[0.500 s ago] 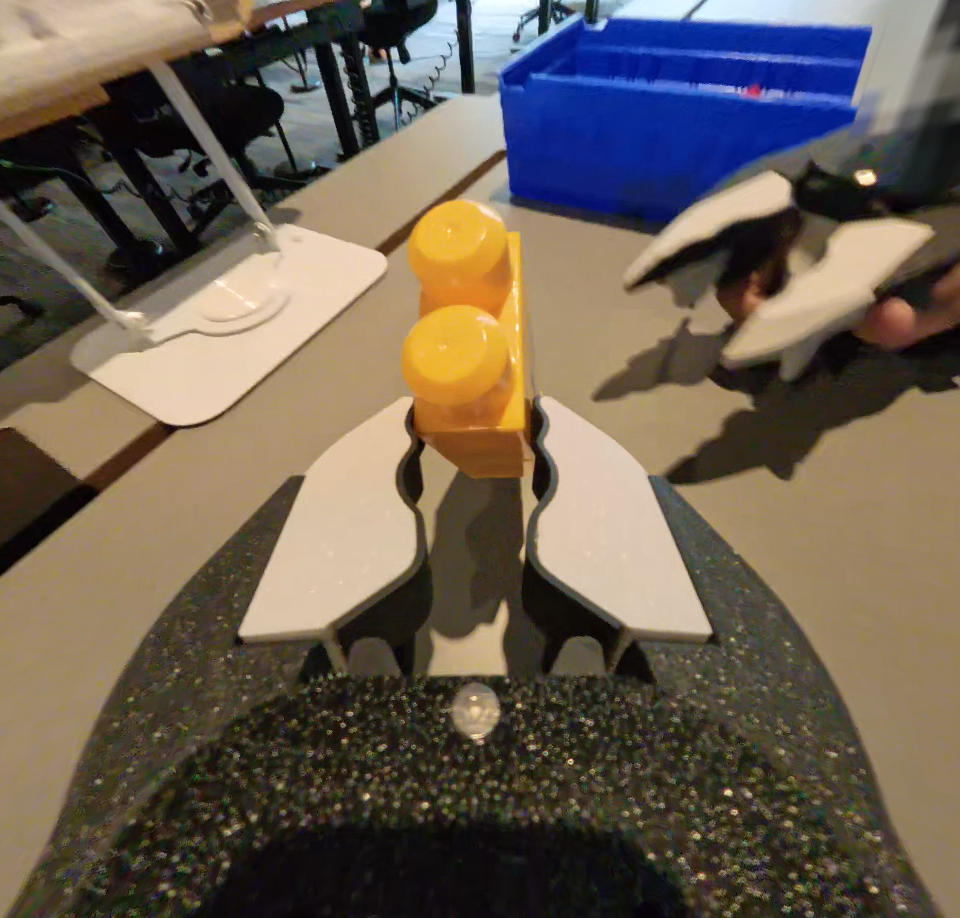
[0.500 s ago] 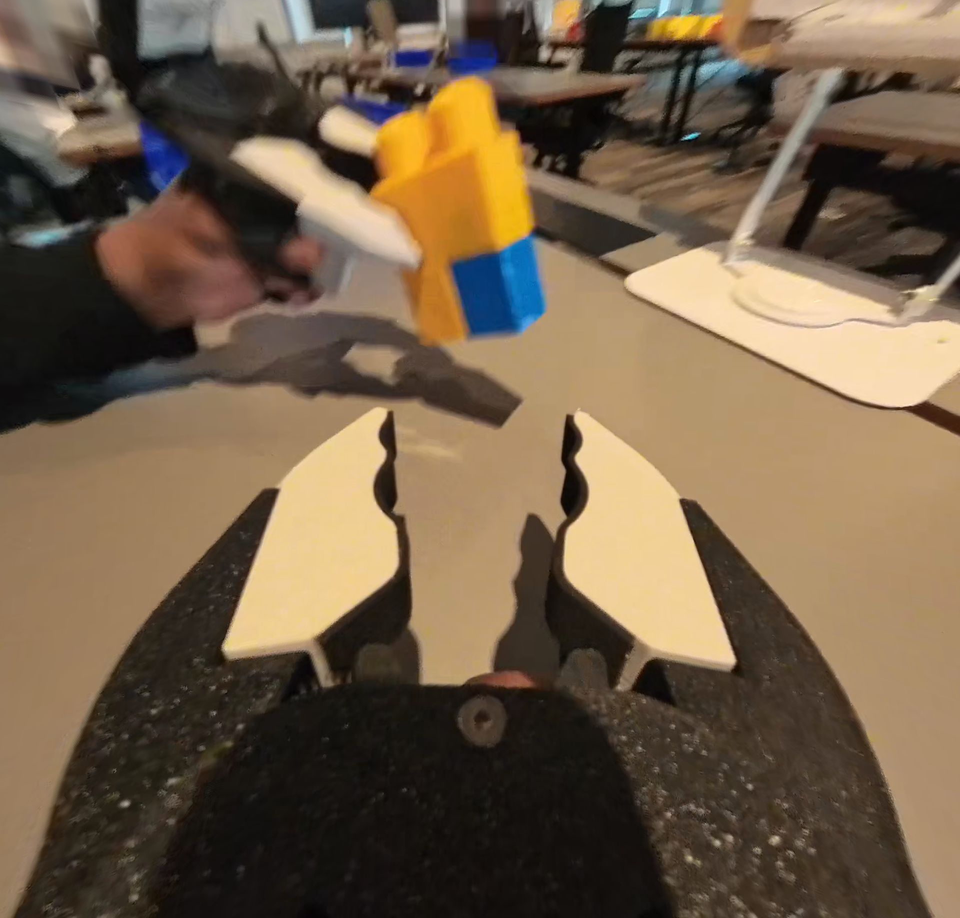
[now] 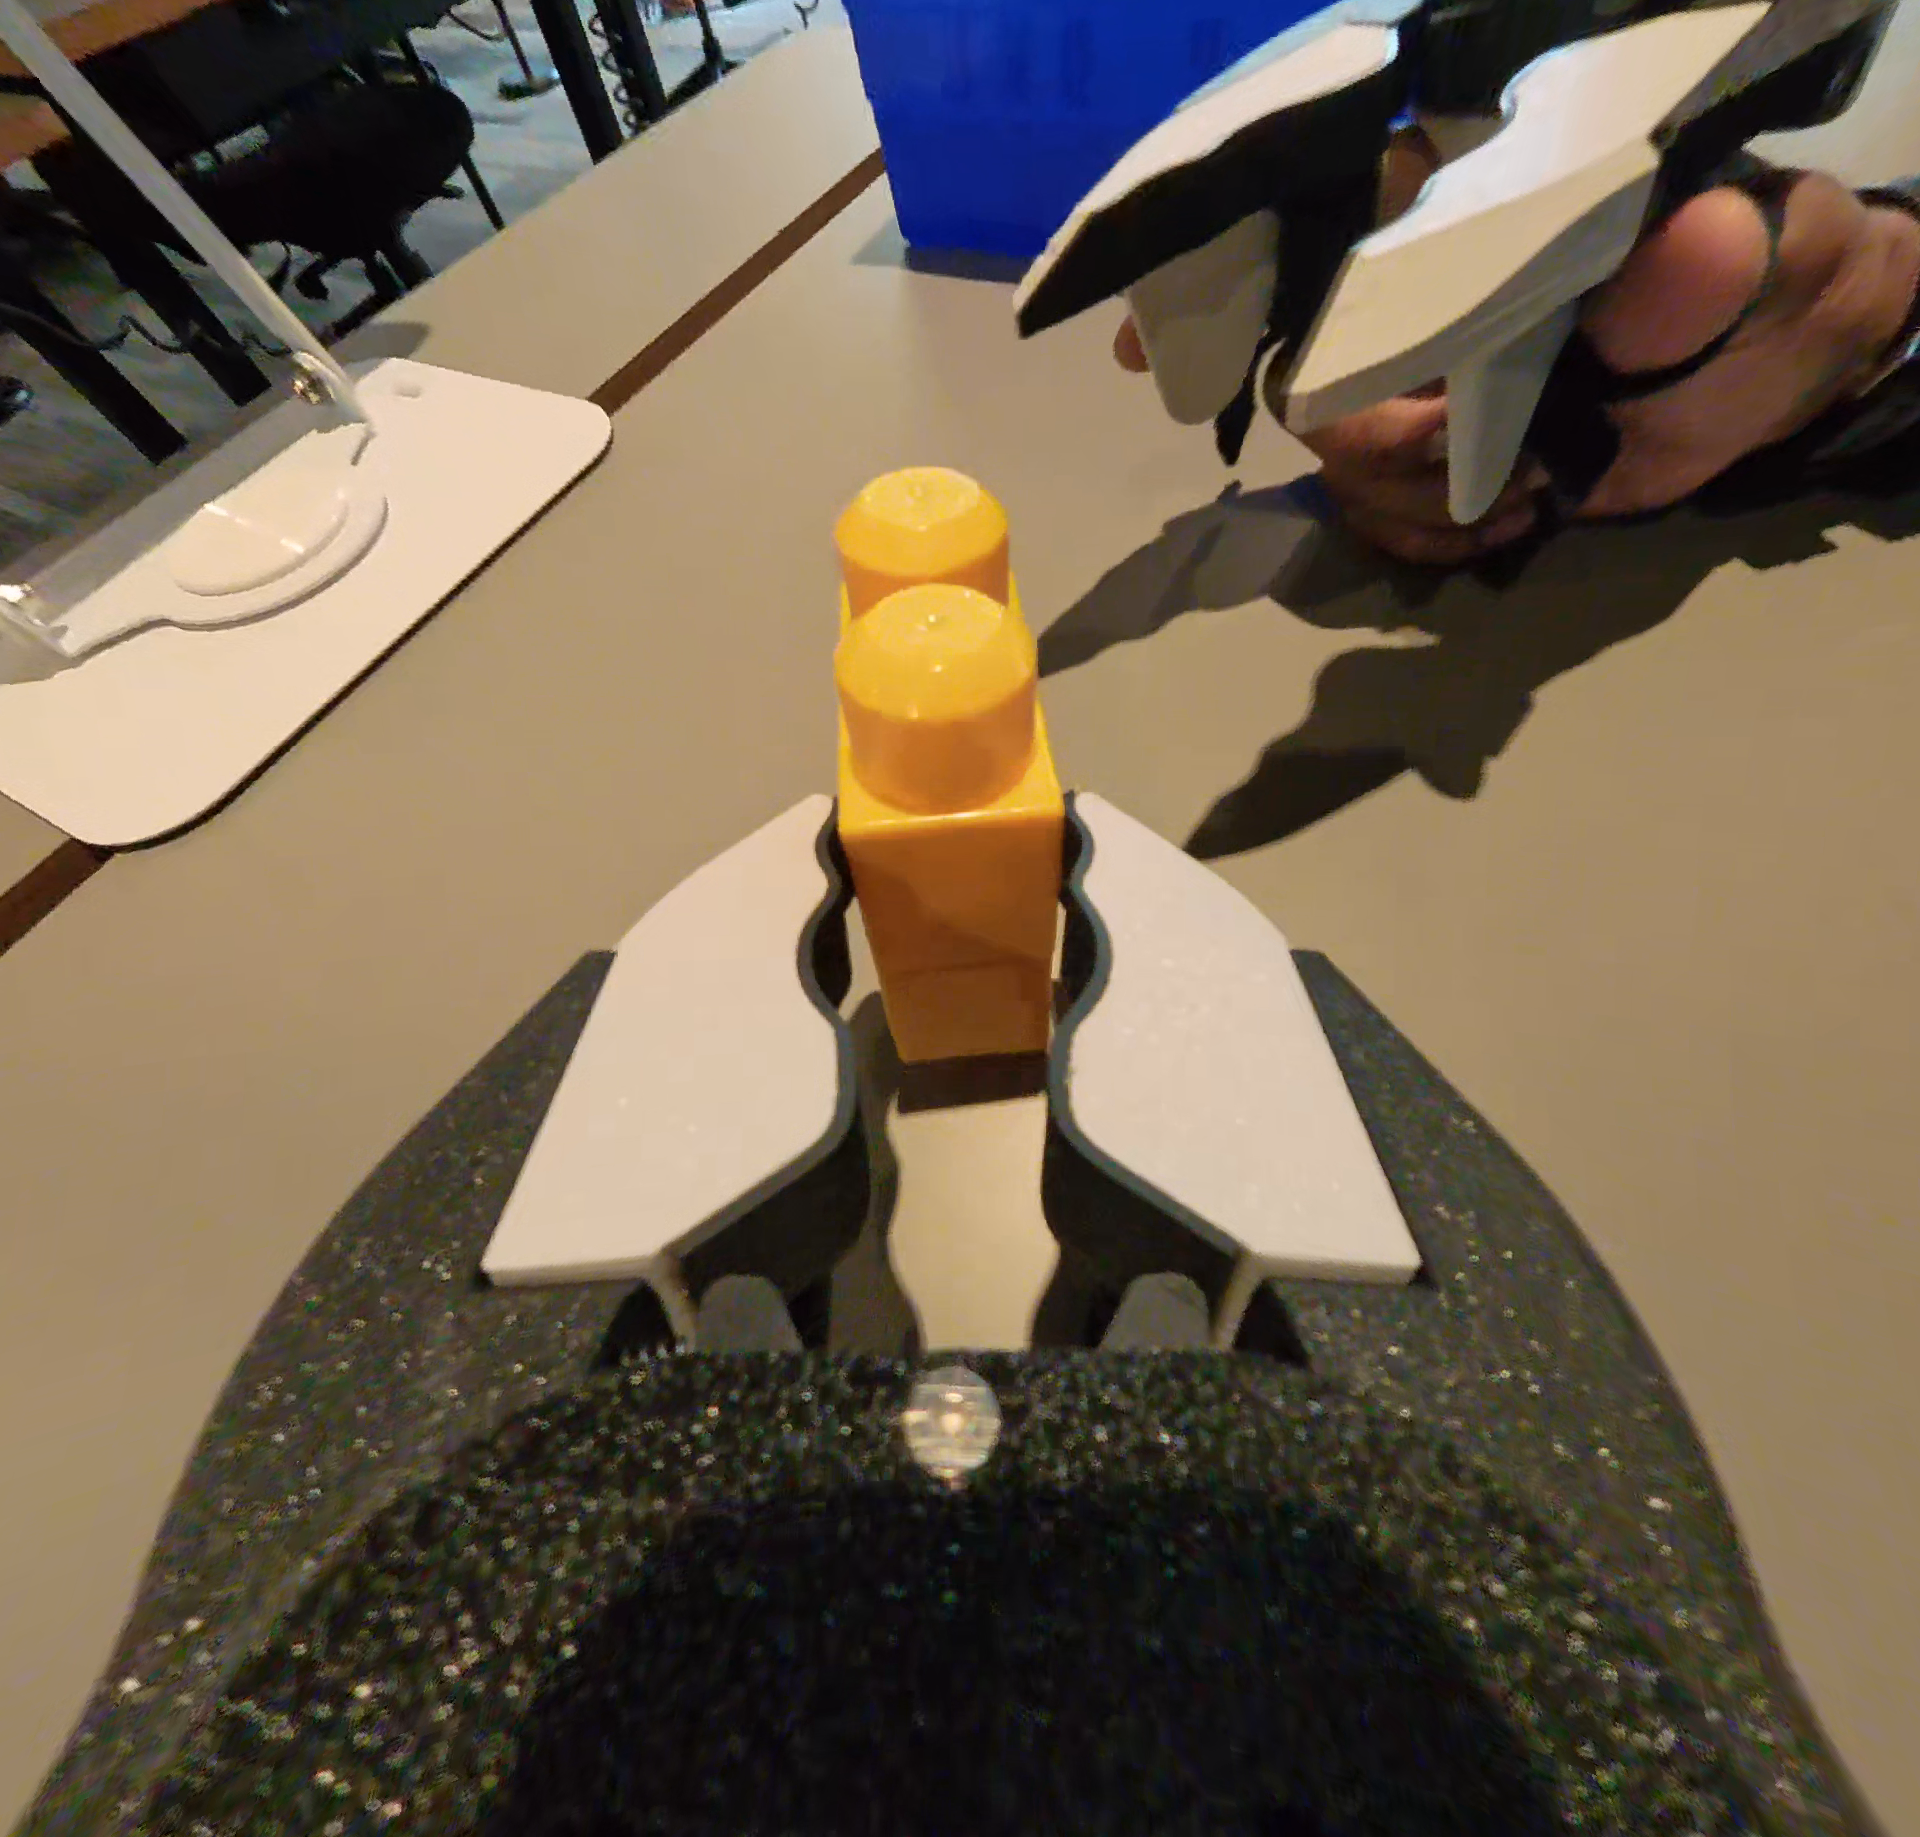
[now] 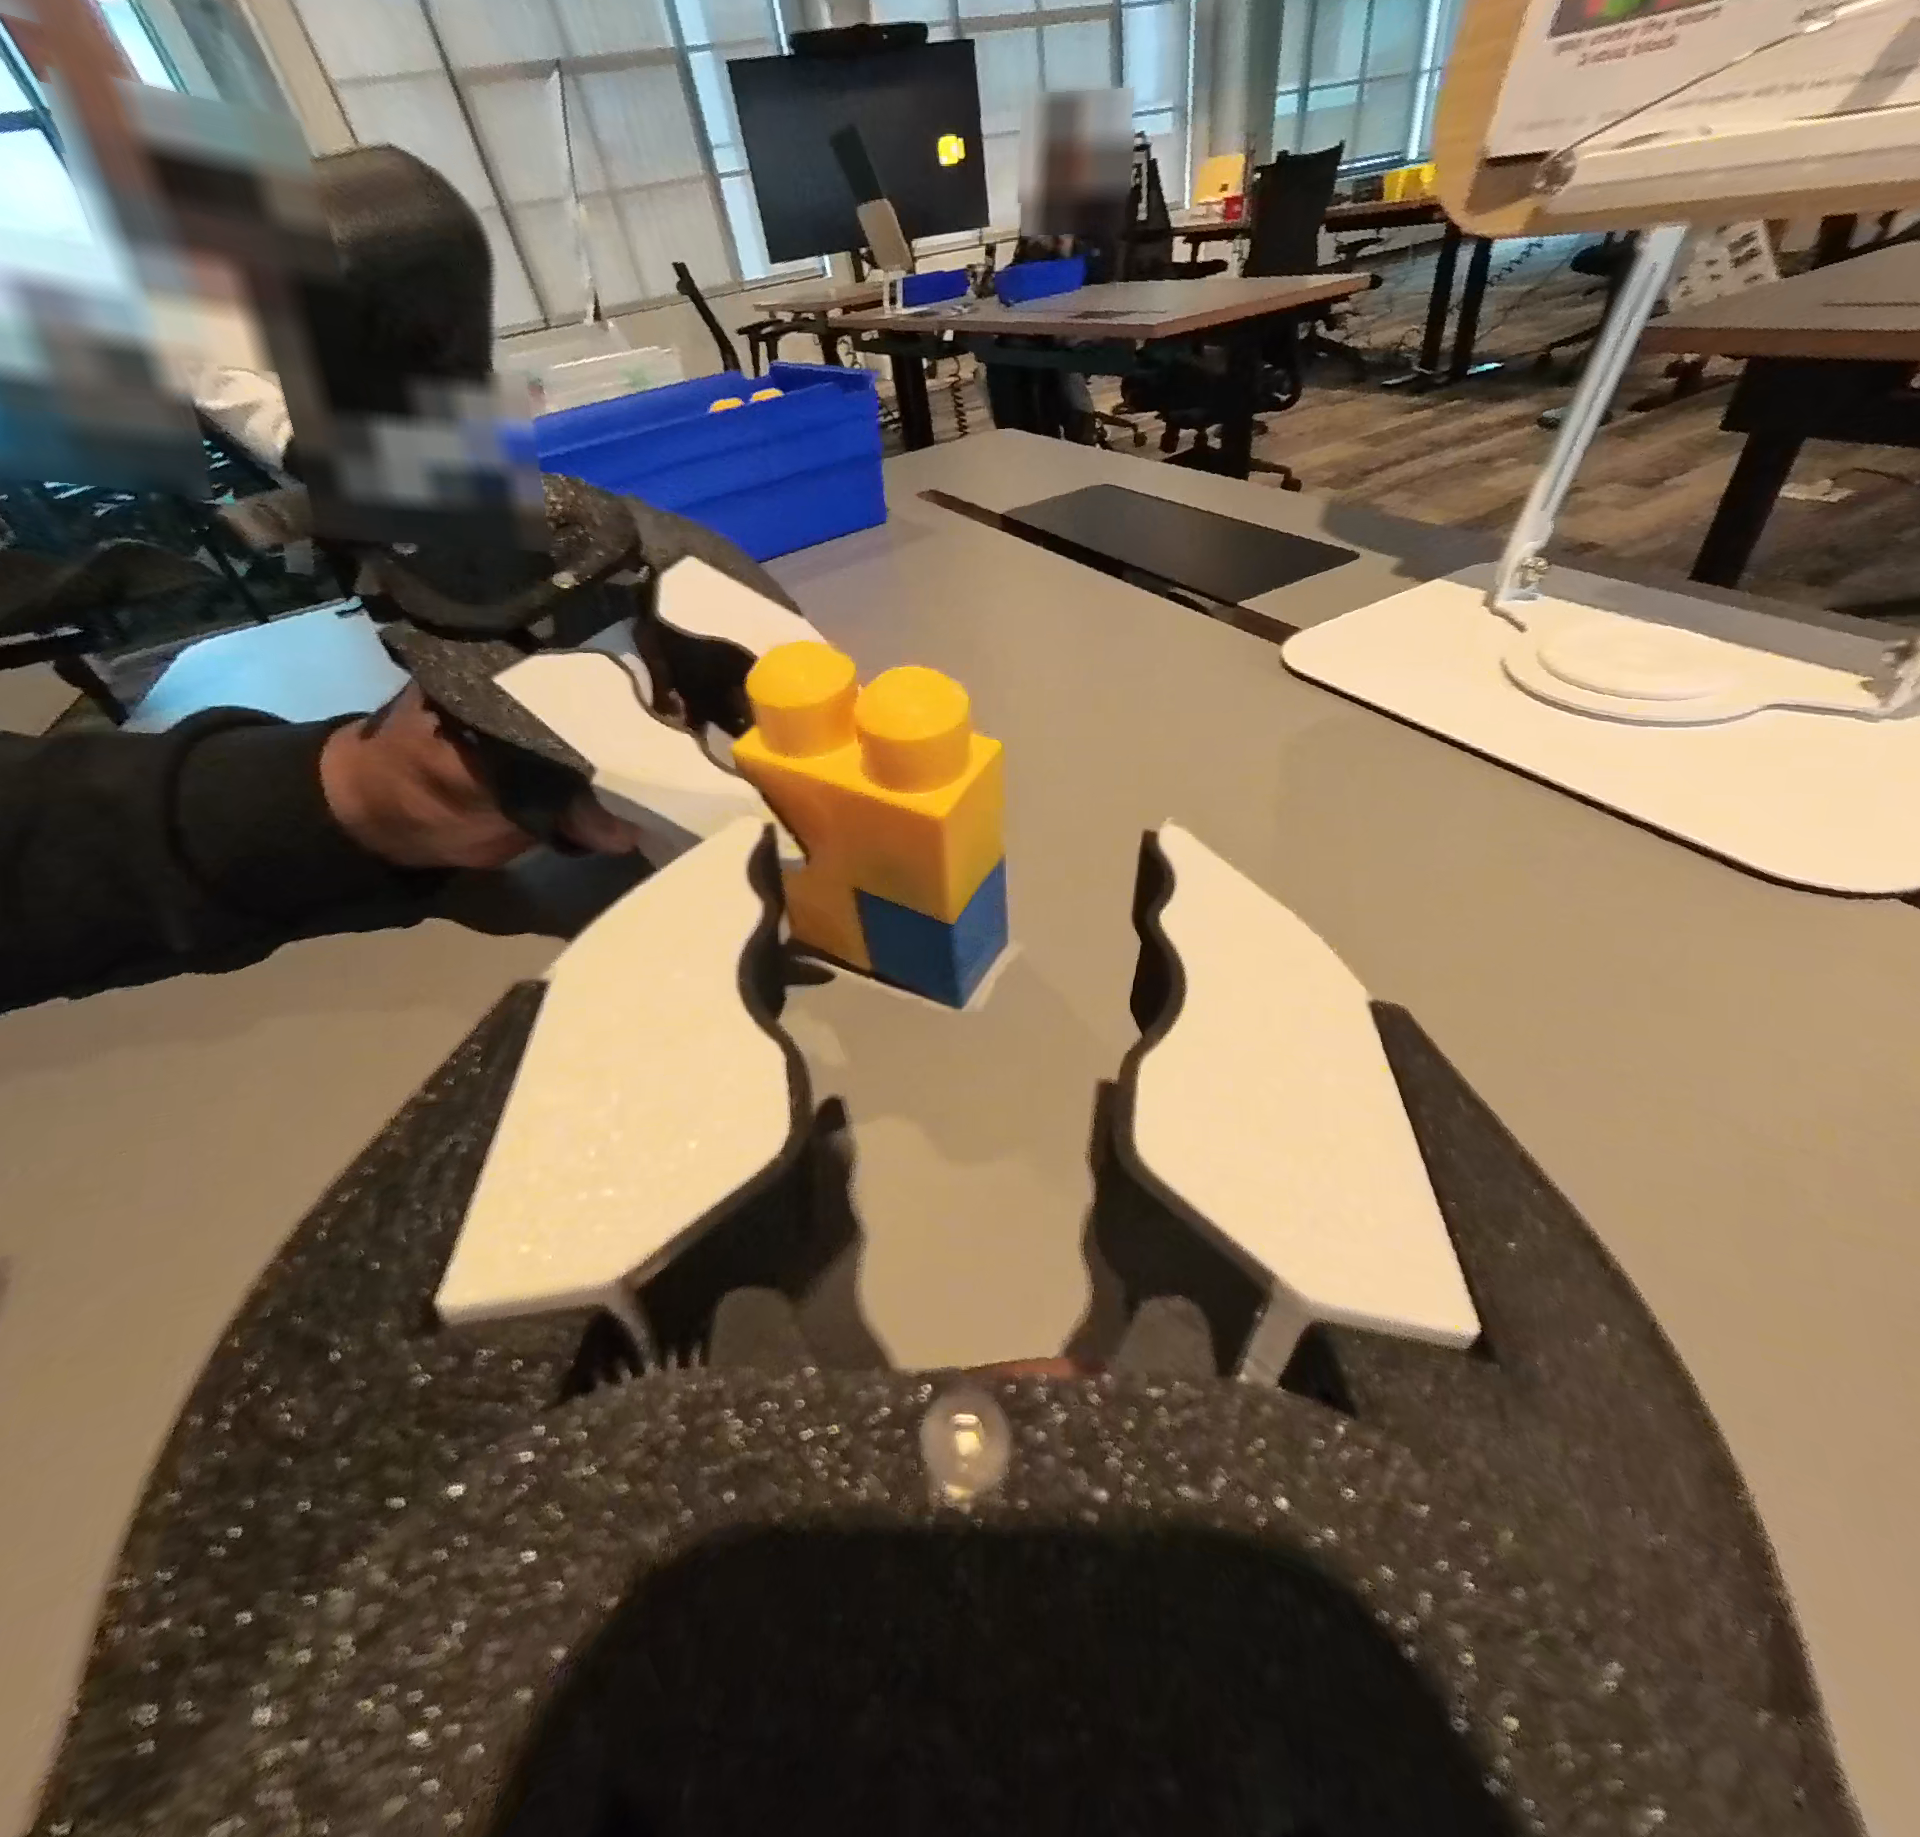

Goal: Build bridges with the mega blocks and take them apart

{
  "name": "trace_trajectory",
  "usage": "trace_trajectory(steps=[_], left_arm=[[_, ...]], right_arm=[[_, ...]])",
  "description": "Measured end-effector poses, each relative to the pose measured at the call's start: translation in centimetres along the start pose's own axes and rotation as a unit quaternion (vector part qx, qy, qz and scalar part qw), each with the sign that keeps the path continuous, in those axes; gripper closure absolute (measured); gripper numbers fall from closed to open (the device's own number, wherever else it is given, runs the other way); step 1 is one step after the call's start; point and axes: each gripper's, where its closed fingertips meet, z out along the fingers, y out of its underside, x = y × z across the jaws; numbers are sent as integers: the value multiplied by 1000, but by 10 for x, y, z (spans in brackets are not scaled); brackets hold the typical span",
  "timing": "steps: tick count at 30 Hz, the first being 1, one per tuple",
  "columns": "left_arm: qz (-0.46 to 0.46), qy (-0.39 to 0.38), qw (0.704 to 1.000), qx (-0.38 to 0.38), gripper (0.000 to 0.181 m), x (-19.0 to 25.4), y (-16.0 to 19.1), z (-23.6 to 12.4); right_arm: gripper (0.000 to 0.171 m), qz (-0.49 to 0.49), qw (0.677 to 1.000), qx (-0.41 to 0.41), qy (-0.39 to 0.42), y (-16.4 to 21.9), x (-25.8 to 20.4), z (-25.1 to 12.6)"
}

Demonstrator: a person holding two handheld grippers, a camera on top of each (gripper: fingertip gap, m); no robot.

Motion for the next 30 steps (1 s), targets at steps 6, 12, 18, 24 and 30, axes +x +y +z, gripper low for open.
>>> trace_trajectory(steps=[6, 12, 18, 24, 30], left_arm=[[-19, 24, 999, -14, 145, 5, 6, 5], [-15, 38, 999, -16, 145, 12, 5, 4], [-12, 53, 998, -13, 145, 19, 5, 2], [-19, 67, 998, -2, 145, 22, 4, 2], [-10, 69, 998, -2, 145, 24, 4, 2]], right_arm=[[108, 9, 999, -18, -33, 4, -6, 4], [110, 30, 998, -16, -47, 4, -6, 1], [110, 18, 998, -15, -53, 4, -11, -1], [109, 21, 998, -19, -57, 5, -12, 0], [111, 30, 997, -25, -65, 6, -12, 2]])
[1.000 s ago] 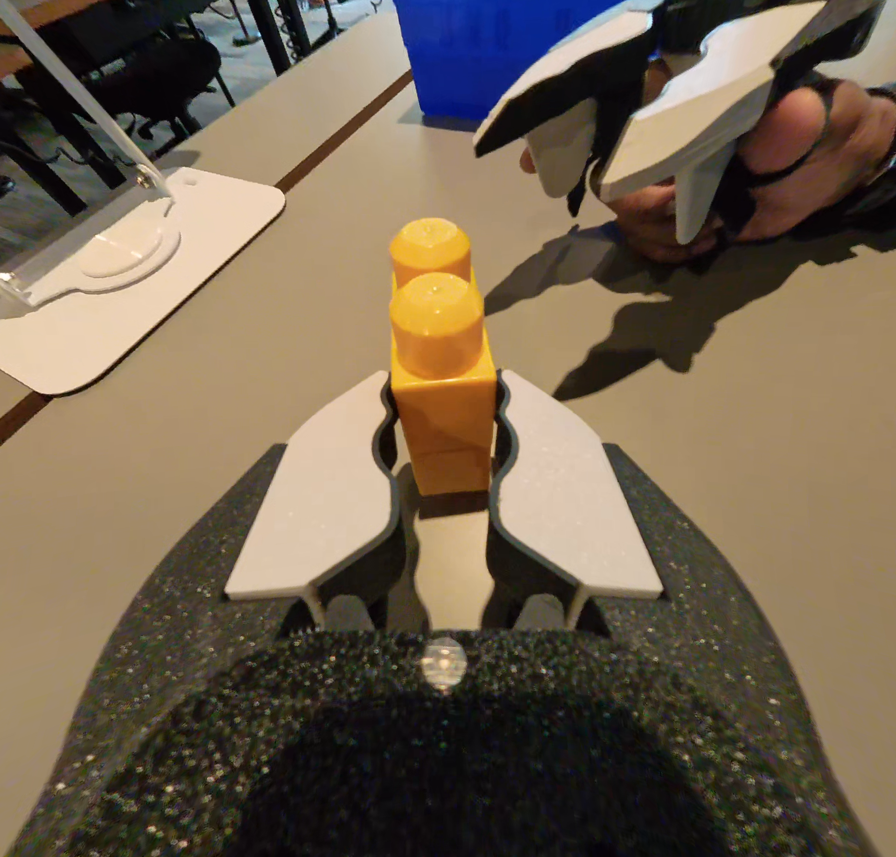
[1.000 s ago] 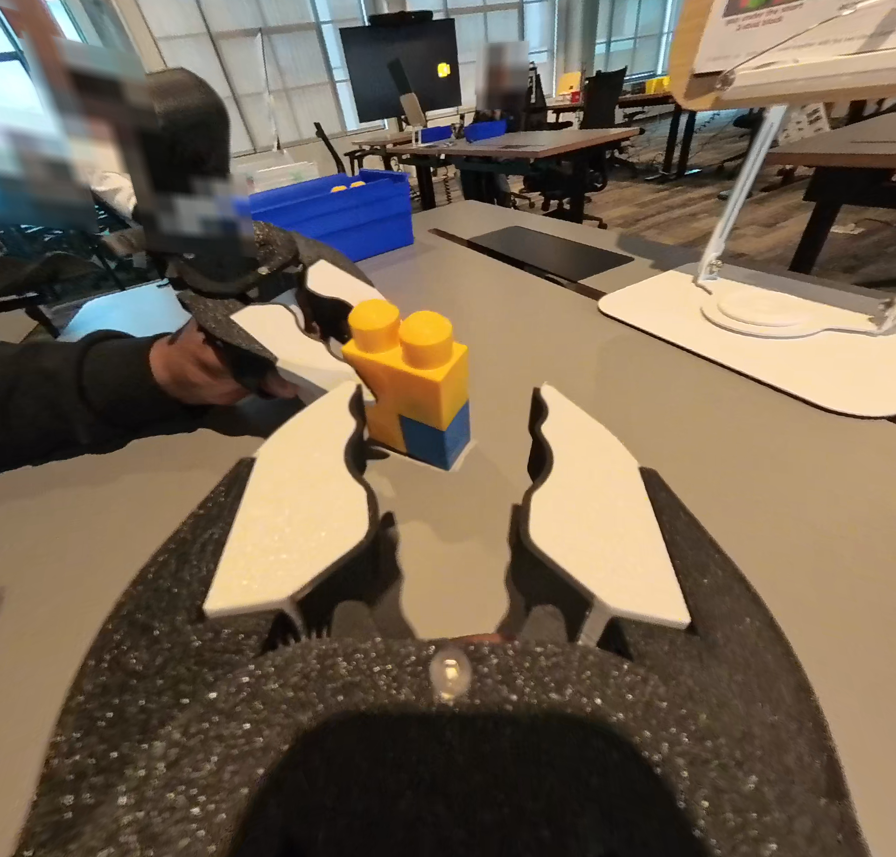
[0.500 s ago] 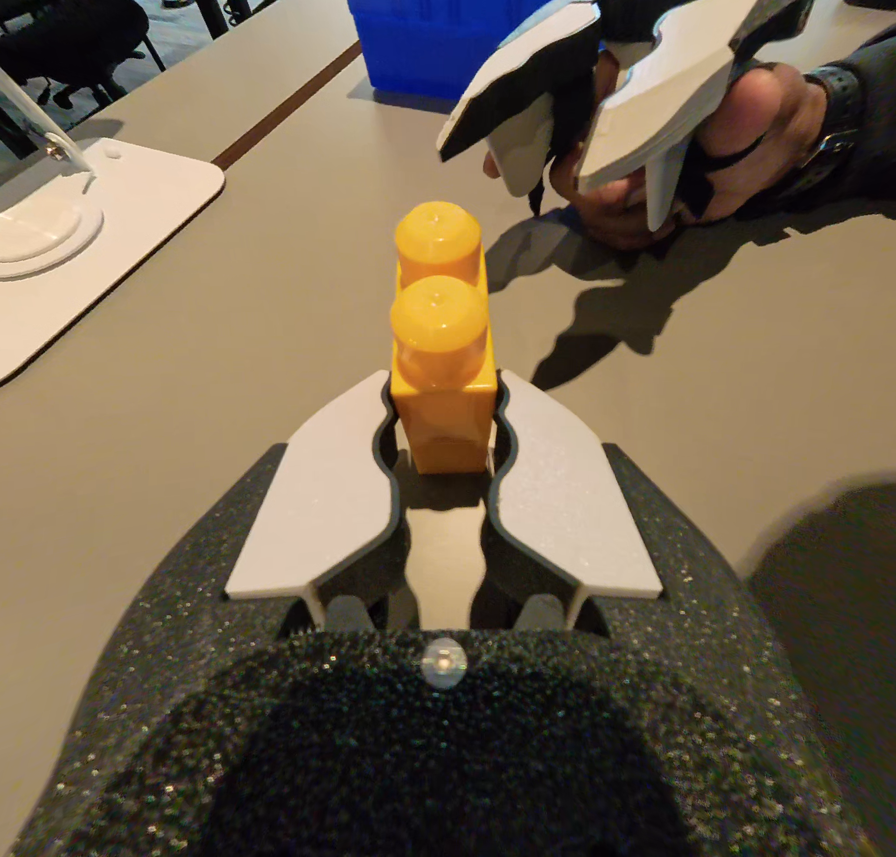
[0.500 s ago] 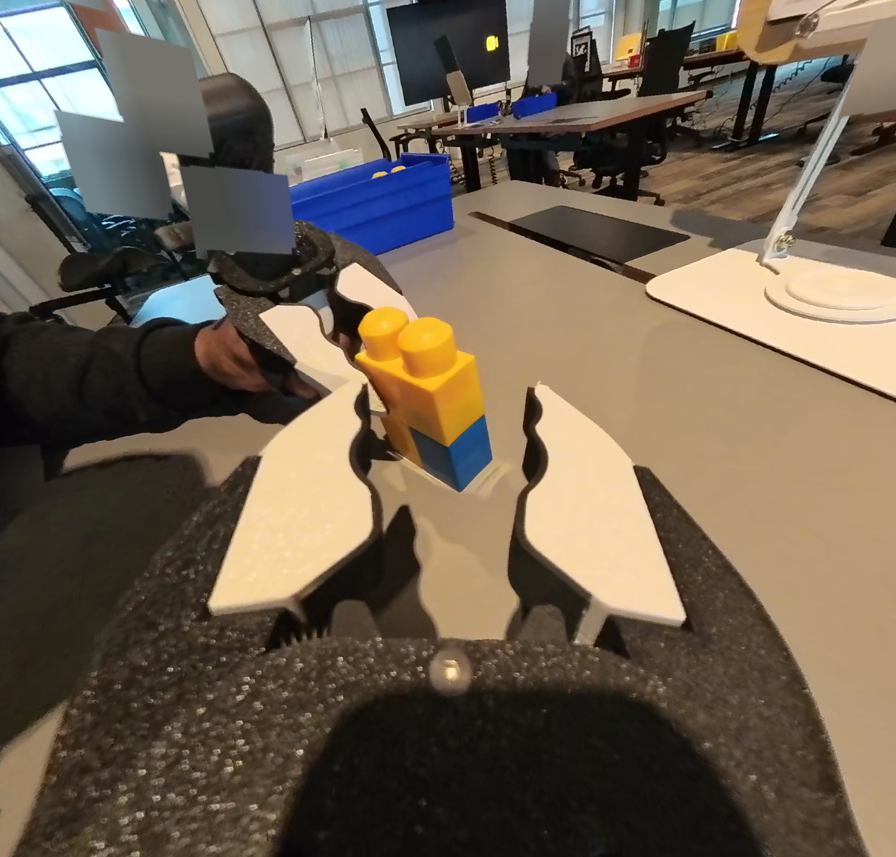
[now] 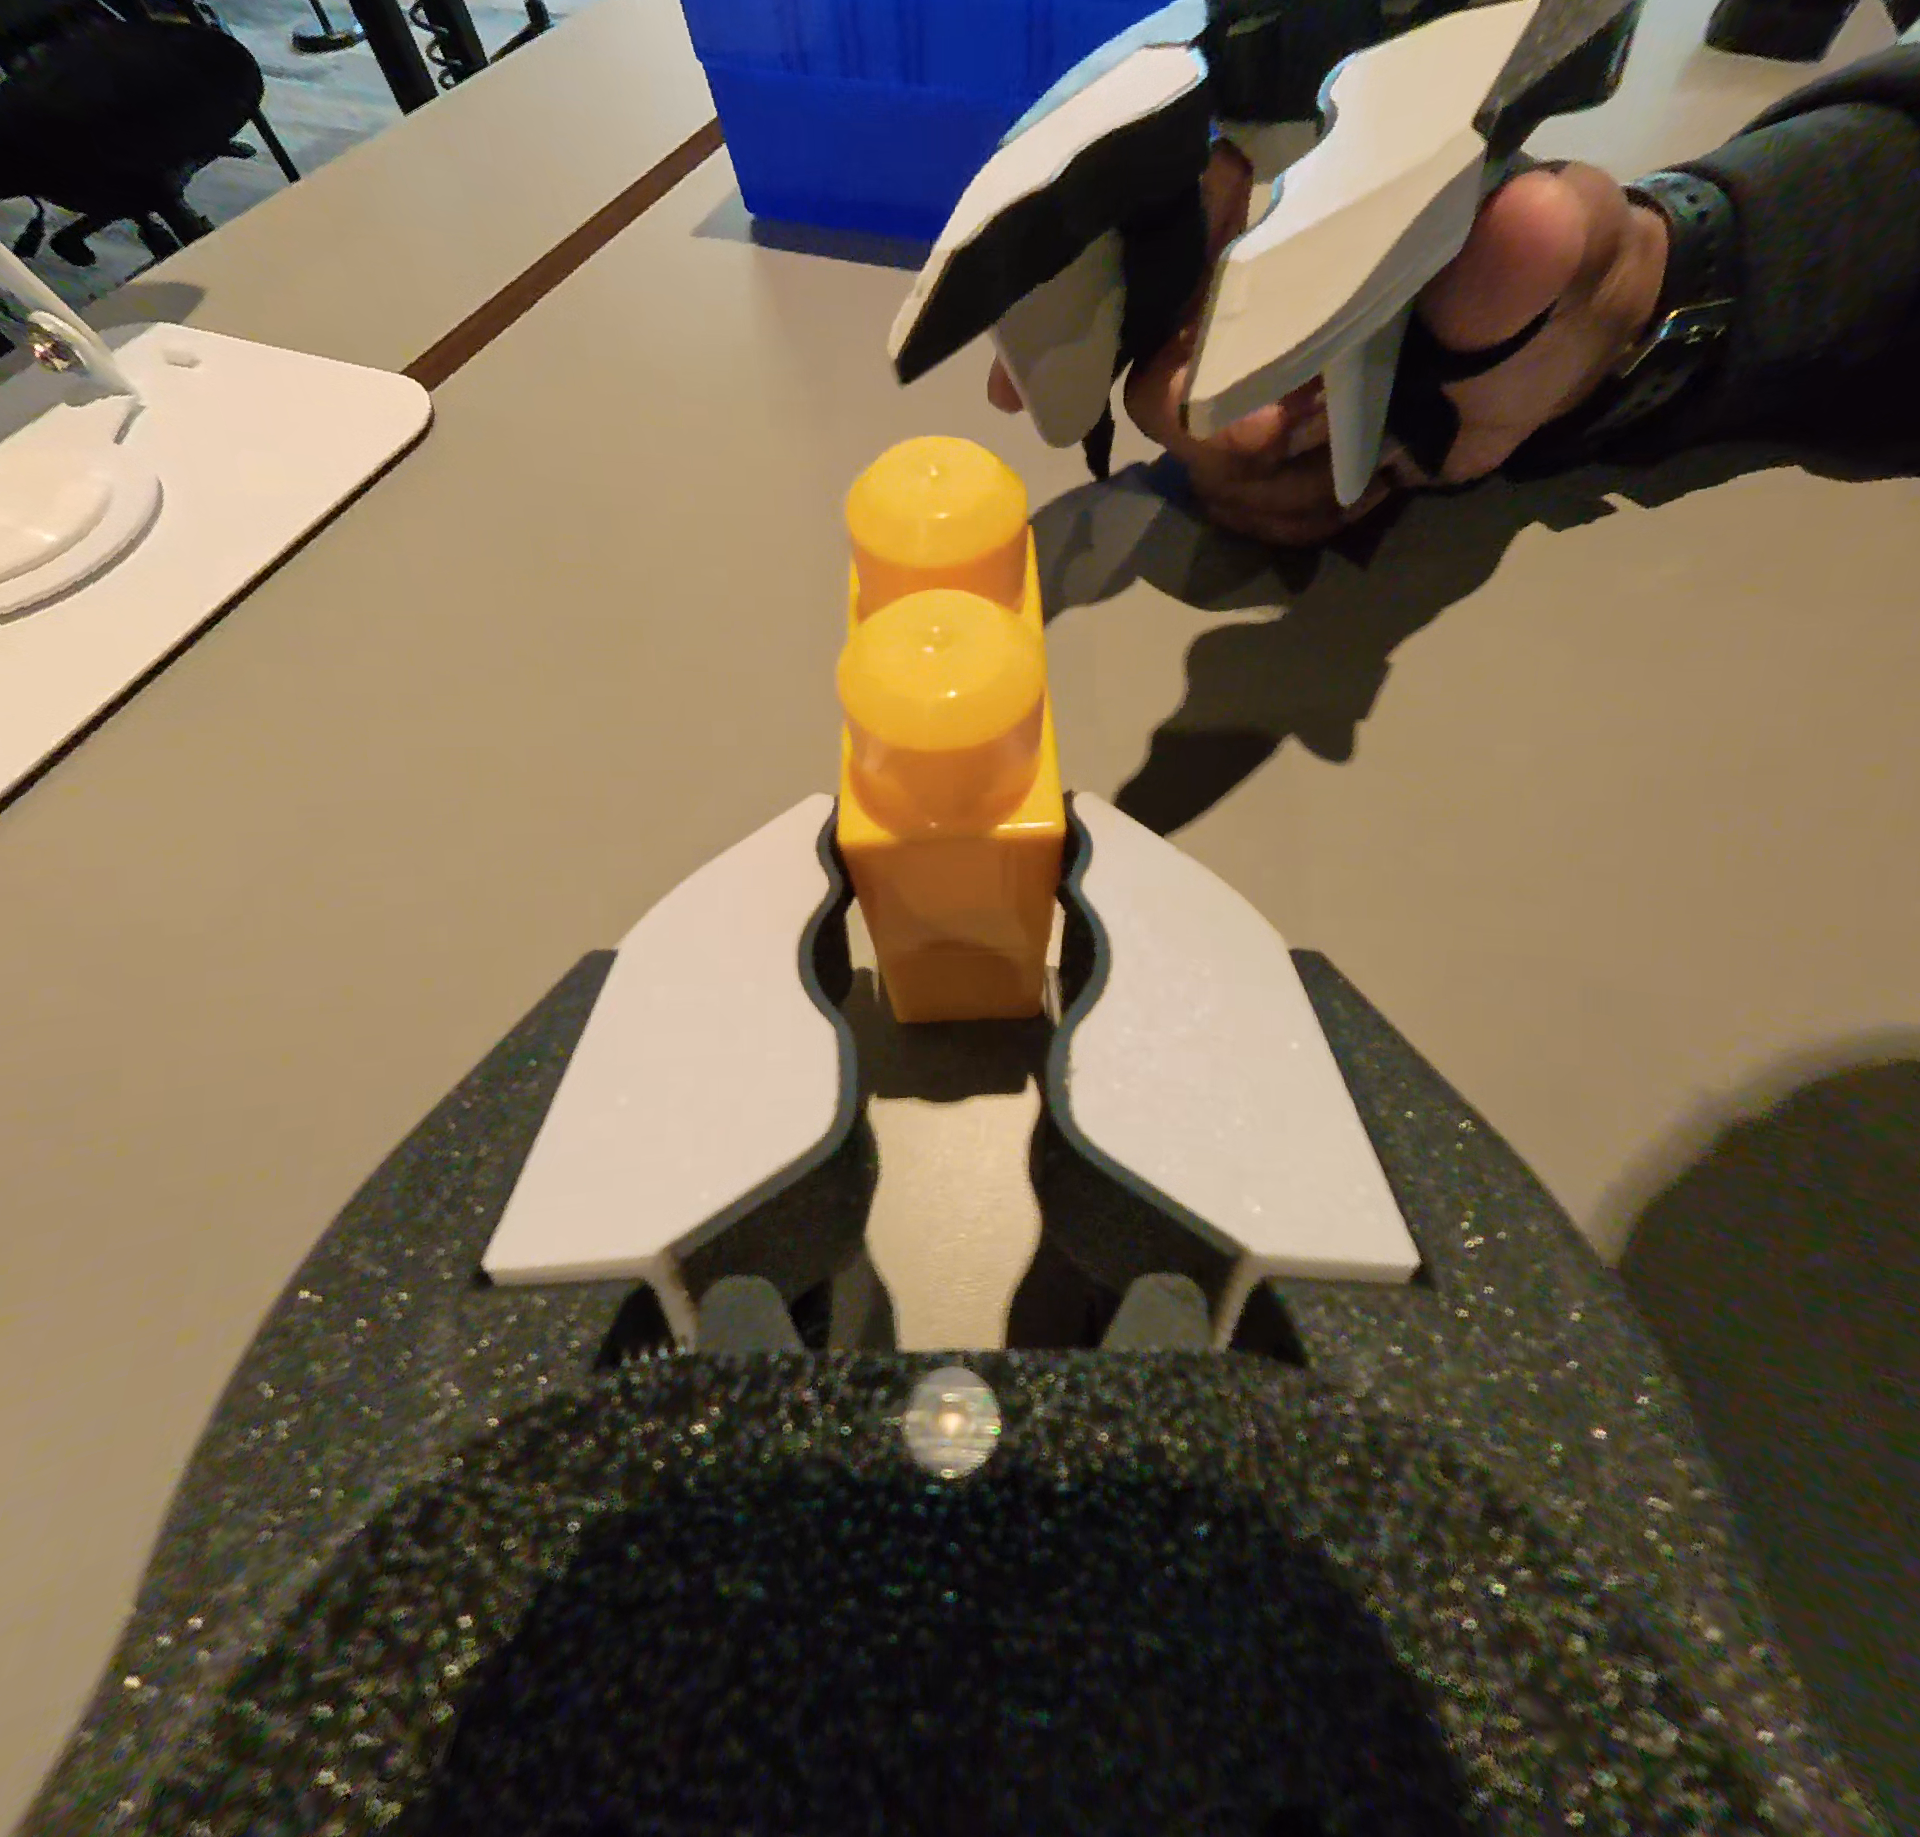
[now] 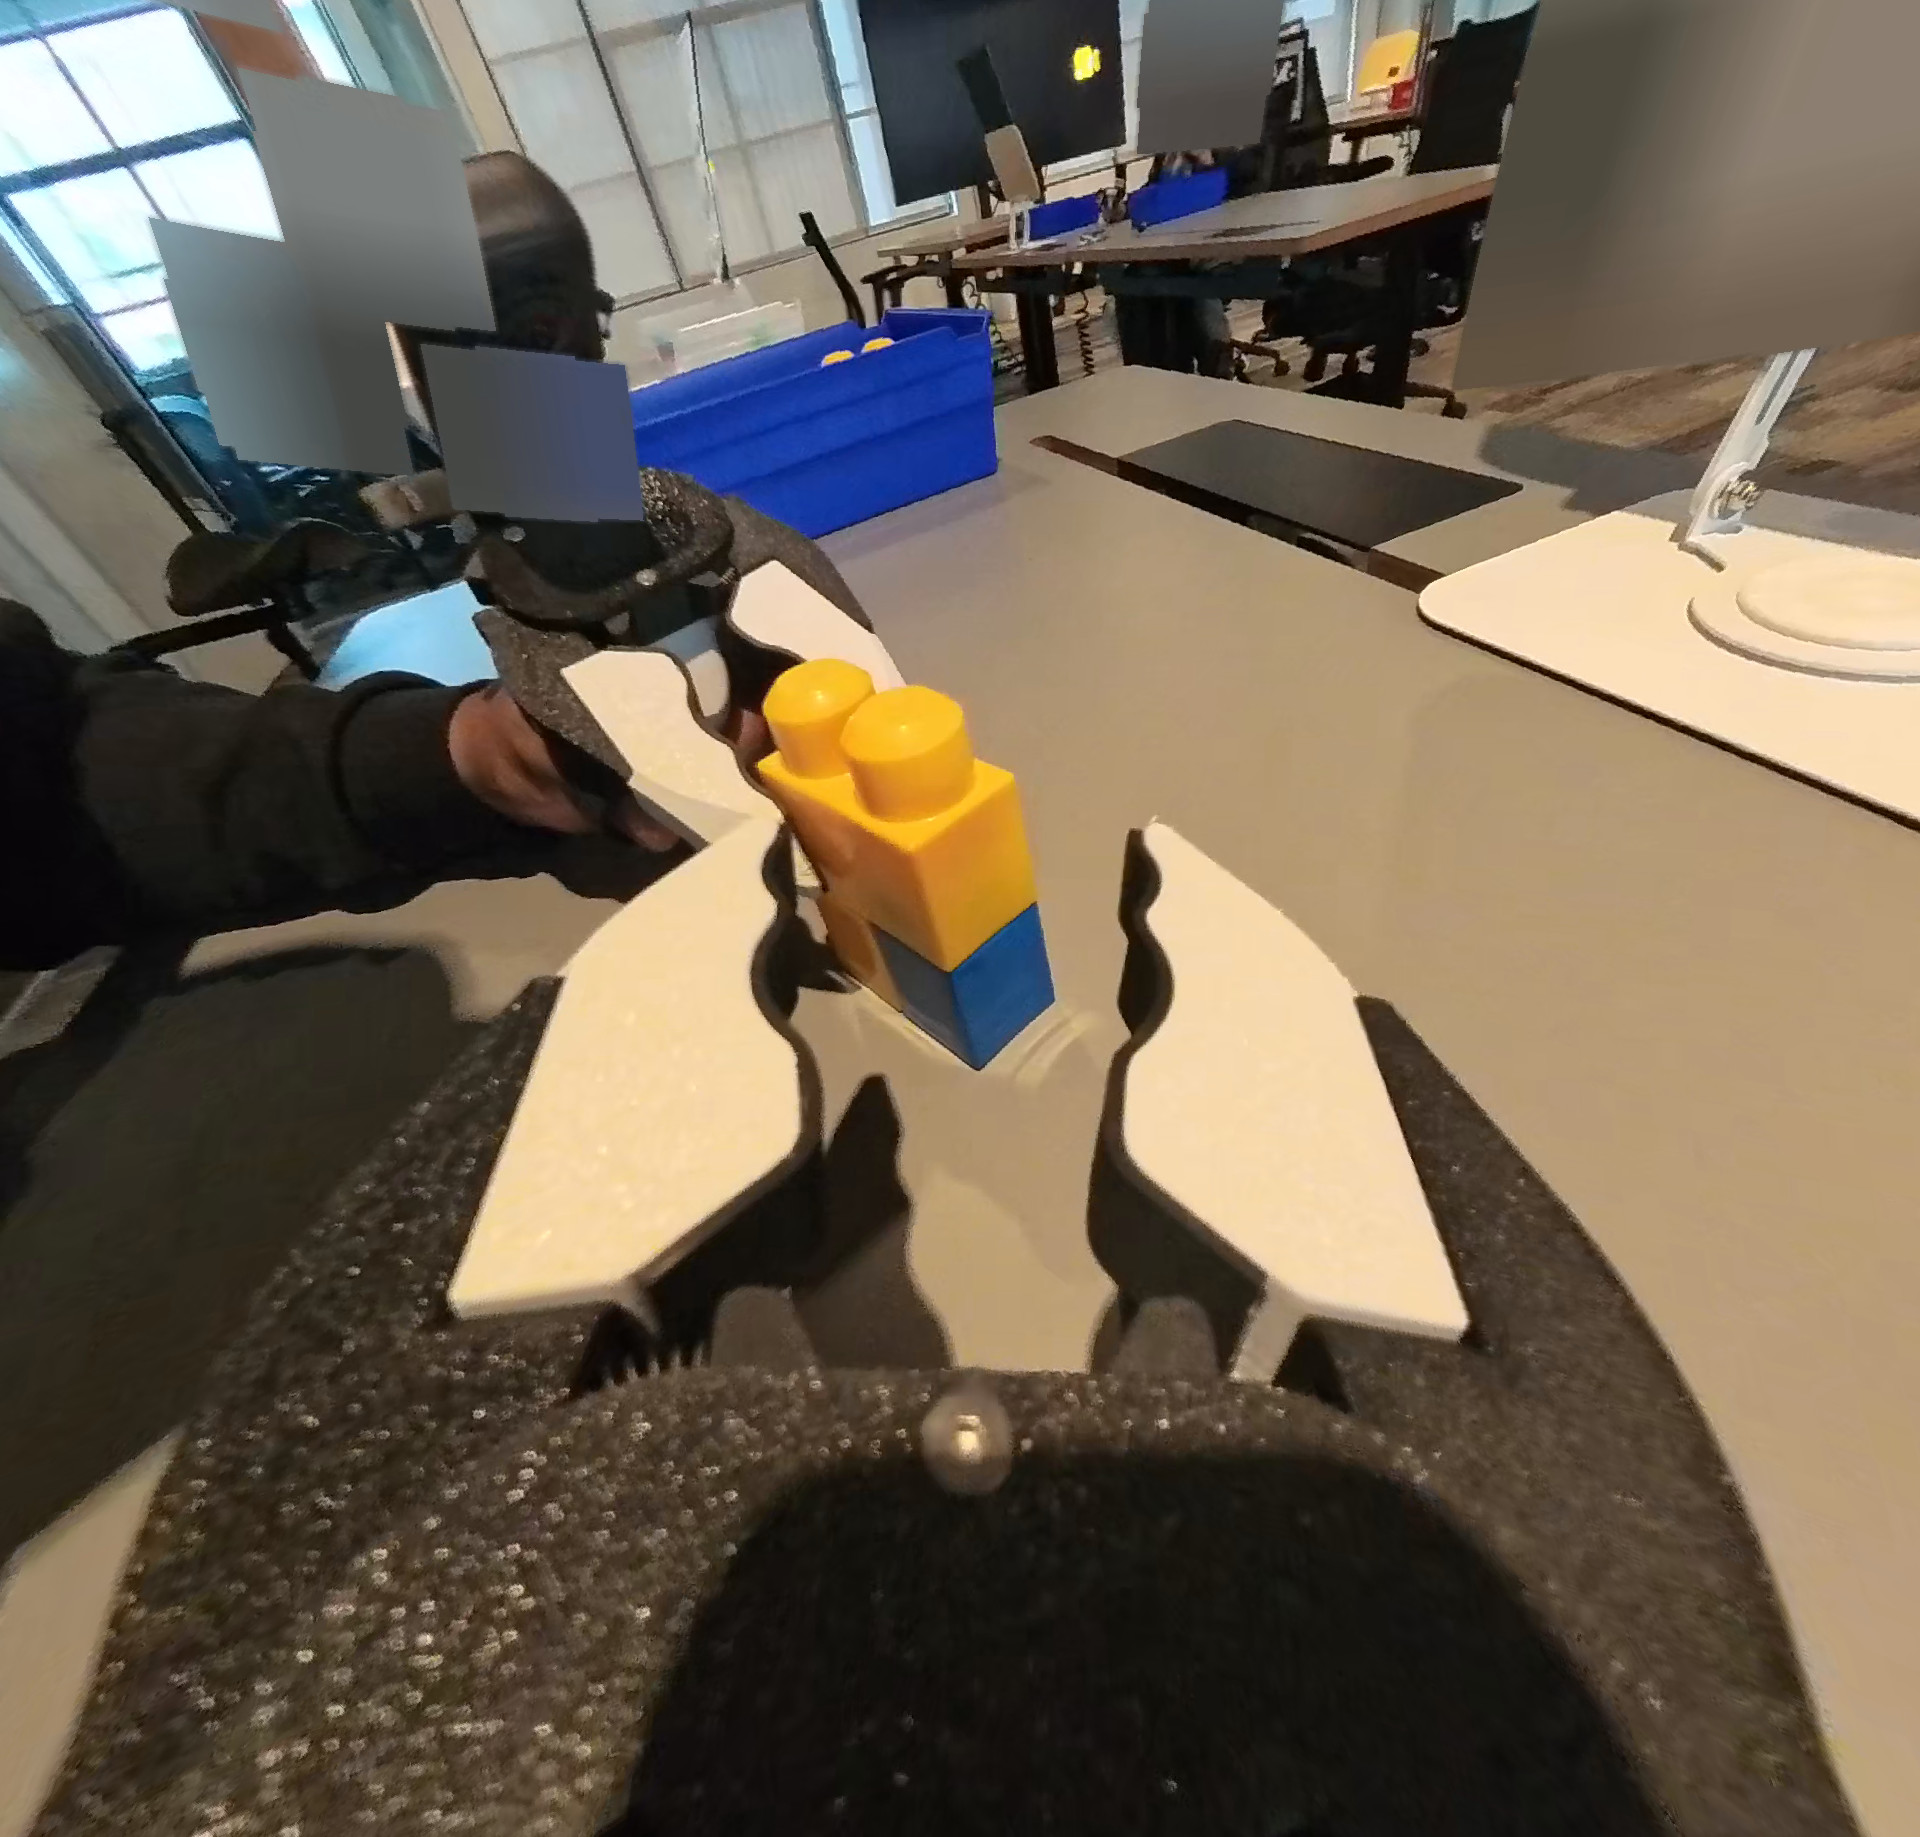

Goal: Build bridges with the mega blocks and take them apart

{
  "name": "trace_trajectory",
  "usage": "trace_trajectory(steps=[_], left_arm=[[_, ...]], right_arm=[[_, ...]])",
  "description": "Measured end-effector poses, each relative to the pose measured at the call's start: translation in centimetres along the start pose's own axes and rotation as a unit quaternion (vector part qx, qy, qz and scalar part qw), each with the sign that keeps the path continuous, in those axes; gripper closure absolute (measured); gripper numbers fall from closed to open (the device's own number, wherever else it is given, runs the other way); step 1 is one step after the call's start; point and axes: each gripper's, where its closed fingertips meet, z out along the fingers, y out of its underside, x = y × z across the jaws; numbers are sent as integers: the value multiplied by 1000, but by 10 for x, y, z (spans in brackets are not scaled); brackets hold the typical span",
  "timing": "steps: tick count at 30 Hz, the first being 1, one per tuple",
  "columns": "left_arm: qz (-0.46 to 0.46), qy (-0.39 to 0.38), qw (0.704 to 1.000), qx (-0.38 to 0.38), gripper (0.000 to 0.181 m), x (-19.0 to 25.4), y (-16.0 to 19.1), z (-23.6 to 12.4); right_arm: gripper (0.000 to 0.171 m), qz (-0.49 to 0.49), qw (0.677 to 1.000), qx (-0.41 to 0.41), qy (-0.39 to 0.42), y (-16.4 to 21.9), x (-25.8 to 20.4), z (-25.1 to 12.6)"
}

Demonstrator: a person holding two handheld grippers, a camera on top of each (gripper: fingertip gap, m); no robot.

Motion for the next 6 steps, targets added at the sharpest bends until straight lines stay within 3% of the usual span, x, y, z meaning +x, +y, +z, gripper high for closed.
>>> trace_trajectory(steps=[6], left_arm=[[-13, 9, 1000, 1, 145, 0, 0, 0]], right_arm=[[111, 12, 1000, -9, -12, 2, 0, 2]])
